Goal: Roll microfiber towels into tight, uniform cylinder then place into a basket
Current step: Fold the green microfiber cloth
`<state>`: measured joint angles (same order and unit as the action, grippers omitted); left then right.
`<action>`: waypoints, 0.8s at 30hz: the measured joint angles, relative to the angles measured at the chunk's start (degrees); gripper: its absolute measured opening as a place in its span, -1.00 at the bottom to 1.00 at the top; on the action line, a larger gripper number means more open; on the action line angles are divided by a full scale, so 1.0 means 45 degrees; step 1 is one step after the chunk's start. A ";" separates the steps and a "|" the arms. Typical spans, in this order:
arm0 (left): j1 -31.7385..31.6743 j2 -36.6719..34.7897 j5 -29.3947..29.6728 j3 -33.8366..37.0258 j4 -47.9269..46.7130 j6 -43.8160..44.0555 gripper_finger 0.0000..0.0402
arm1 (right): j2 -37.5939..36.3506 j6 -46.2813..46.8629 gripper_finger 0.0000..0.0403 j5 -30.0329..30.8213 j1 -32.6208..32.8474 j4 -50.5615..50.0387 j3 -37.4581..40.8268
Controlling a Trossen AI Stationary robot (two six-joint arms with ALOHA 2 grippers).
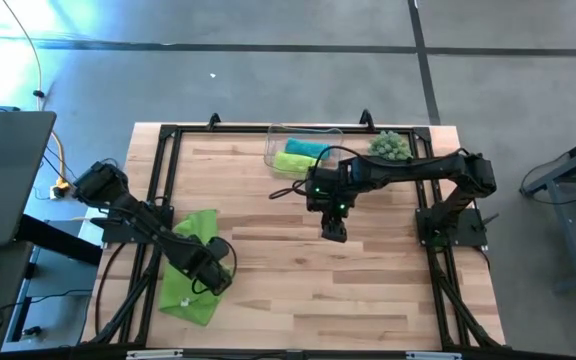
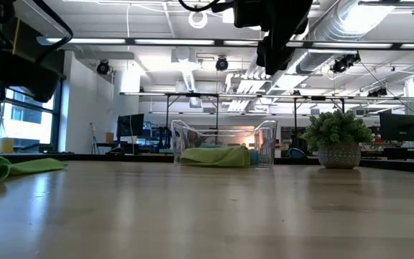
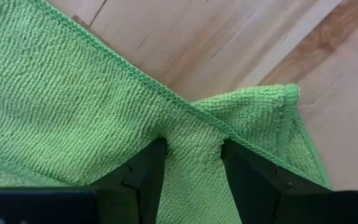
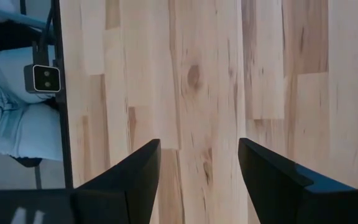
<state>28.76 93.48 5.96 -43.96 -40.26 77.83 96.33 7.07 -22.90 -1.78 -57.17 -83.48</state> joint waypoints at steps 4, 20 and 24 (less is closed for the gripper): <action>-0.0259 0.0298 0.0892 -0.0602 -0.0134 -0.0134 -0.22 | 0.0000 0.0000 0.03 0.0020 0.0000 0.0065 0.0000; -0.2242 0.2493 0.2099 -0.2920 0.5574 -0.6655 -0.22 | 0.0000 0.0000 0.03 0.0058 0.0000 0.0482 0.0000; -0.2399 0.2441 0.1799 -0.4358 0.5371 -0.8682 -0.22 | 0.0000 0.0000 0.03 0.0058 0.0000 0.0510 0.0000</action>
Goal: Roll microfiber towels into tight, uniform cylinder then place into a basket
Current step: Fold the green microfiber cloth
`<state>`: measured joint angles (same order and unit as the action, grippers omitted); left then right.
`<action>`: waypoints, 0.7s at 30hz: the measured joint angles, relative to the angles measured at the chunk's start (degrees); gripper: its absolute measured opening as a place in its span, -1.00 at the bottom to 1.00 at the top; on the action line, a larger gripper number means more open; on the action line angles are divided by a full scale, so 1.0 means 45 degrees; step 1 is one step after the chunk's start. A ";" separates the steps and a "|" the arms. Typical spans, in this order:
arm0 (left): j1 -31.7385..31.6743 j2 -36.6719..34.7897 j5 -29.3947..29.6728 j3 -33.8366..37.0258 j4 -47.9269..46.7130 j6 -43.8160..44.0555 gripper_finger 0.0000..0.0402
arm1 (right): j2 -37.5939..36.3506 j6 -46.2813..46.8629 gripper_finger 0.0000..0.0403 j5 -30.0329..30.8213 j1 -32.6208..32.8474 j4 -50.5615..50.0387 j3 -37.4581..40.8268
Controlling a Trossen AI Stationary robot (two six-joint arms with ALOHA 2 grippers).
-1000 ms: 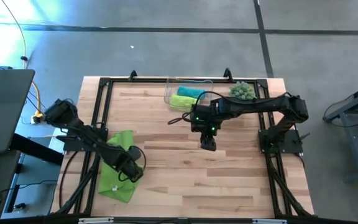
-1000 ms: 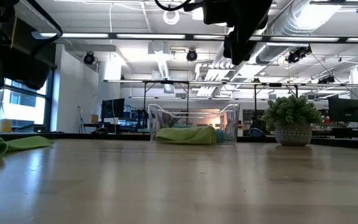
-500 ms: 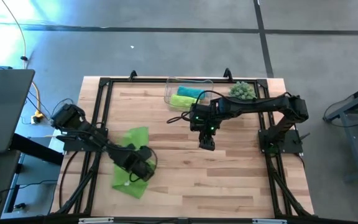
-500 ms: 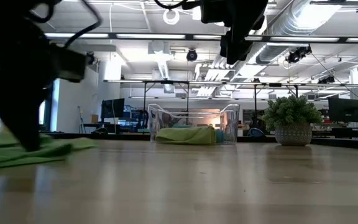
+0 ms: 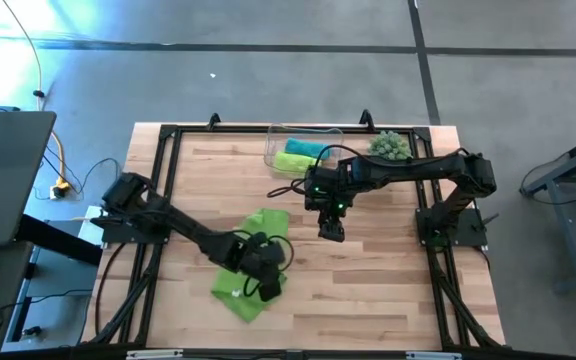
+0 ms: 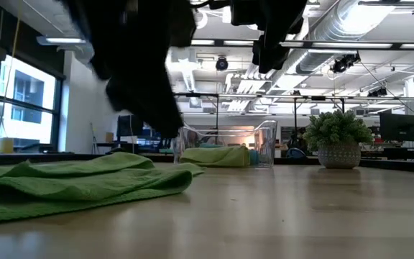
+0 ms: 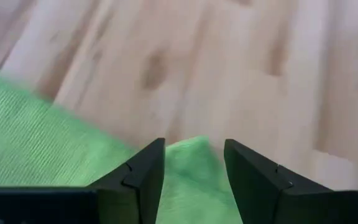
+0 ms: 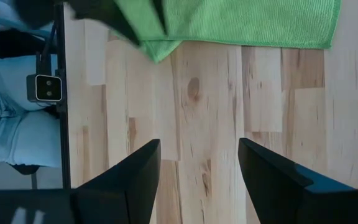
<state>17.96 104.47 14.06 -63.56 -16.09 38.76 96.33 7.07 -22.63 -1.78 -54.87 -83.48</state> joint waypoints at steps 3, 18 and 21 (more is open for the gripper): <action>0.0002 -0.0067 -0.0909 -0.1076 -0.0964 -0.1246 -0.22 | 0.0000 -0.0001 0.03 0.0000 0.0000 0.0010 -0.0003; 0.1631 -0.0010 -0.1680 -0.2169 -0.7299 0.2006 -0.22 | 0.0000 -0.0004 0.03 0.0000 -0.0015 0.0053 -0.0004; 0.1888 0.0184 -0.1554 -0.1868 -0.6924 0.2909 -0.22 | 0.0000 -0.0004 0.03 0.0000 -0.0015 0.0077 -0.0004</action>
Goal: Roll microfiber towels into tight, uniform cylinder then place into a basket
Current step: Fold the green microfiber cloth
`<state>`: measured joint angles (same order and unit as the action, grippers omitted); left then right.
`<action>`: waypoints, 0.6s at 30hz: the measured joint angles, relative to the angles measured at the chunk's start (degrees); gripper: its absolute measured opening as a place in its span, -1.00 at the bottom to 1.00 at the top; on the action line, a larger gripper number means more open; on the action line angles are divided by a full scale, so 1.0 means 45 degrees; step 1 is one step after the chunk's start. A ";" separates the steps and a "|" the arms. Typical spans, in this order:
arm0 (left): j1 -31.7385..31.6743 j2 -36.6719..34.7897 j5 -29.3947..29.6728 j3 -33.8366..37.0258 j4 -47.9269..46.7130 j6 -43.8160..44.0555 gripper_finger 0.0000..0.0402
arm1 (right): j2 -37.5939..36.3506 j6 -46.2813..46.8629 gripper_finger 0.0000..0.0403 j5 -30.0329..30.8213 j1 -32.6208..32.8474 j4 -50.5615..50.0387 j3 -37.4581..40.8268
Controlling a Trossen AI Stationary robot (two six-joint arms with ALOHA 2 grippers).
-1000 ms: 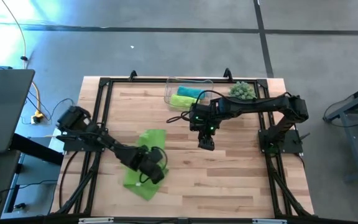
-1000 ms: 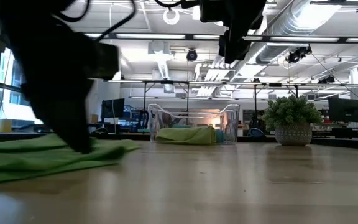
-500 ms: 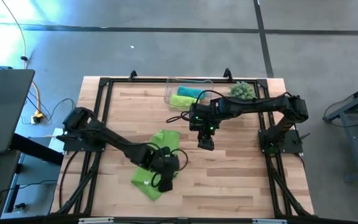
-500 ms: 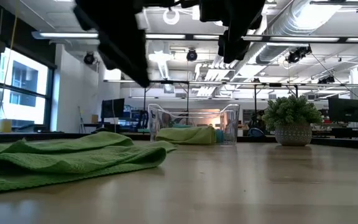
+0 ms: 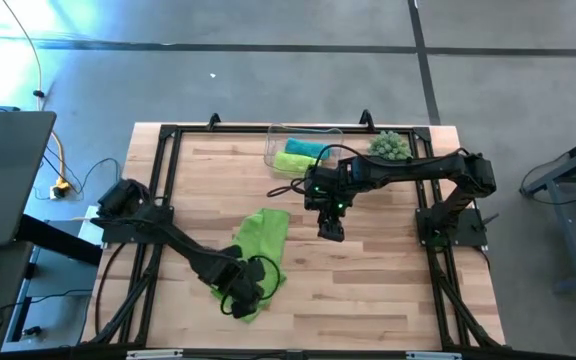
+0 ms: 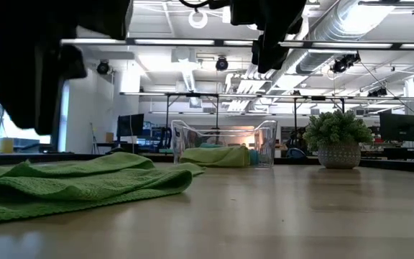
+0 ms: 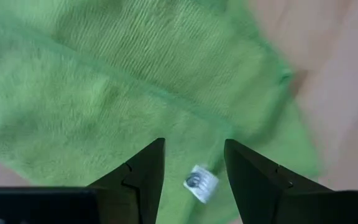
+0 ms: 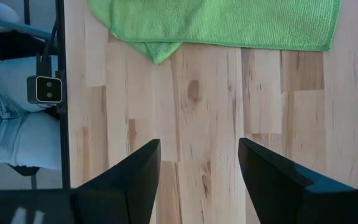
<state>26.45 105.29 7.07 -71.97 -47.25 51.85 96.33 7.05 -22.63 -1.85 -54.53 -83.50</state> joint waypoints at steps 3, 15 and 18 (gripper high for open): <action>0.0205 0.0380 0.0227 0.0443 0.0093 0.0534 -0.22 | 0.0000 0.0000 0.03 0.0000 0.0000 0.0004 0.0000; 0.0101 0.1722 0.0792 0.0560 0.2014 -0.0029 -0.22 | 0.0010 -0.0989 0.03 0.0099 0.0000 0.2003 -0.0010; -0.0111 0.1780 0.1503 0.0569 0.3390 -0.0587 -0.22 | 0.0010 -0.0993 0.03 0.0105 0.0000 0.2512 -0.0010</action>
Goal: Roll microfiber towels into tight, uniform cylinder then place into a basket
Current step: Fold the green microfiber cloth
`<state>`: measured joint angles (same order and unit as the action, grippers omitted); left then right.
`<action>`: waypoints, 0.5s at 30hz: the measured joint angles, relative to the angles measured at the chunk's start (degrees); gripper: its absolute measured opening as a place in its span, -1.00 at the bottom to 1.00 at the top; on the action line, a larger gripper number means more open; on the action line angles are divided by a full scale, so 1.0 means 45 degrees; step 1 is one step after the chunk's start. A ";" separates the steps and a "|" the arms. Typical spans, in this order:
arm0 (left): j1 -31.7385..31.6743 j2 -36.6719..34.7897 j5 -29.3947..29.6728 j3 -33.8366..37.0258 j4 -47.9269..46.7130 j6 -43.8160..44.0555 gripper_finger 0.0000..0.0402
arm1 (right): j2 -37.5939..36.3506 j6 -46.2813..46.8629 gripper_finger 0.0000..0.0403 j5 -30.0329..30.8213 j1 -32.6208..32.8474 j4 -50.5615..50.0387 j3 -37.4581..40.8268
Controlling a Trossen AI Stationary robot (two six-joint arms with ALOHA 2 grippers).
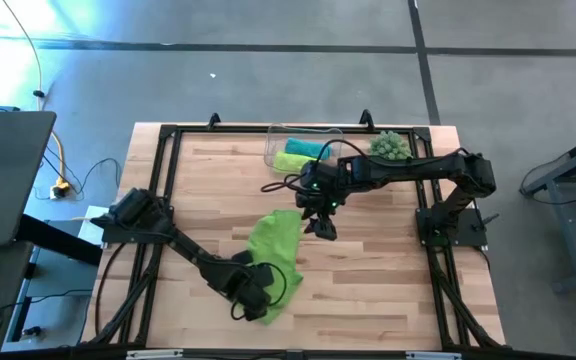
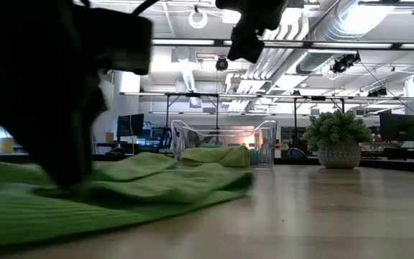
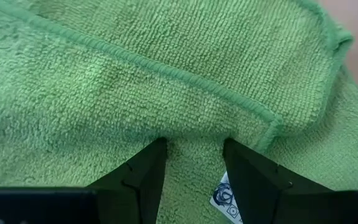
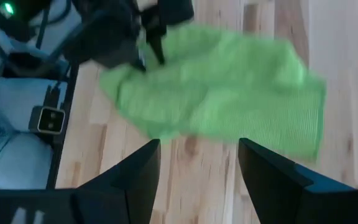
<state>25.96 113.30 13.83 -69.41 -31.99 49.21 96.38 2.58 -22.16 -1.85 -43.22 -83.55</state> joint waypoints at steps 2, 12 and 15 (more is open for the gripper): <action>-0.0179 0.0053 0.0425 0.0015 0.0871 -0.0526 -0.22 | 0.0000 0.0141 0.03 0.0004 0.0000 0.0309 0.0000; -0.1036 -0.0048 0.0688 -0.0294 0.1911 -0.2967 -0.22 | 0.0000 0.2002 0.03 0.0007 0.0000 0.1957 0.0000; -0.1023 -0.0256 0.0667 -0.0700 0.1494 -0.3585 -0.22 | 0.0000 0.1998 0.03 0.0007 0.0000 0.2098 0.0000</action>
<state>21.35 112.15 16.83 -72.56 -25.27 33.08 96.38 11.57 -22.13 -1.85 -33.78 -83.55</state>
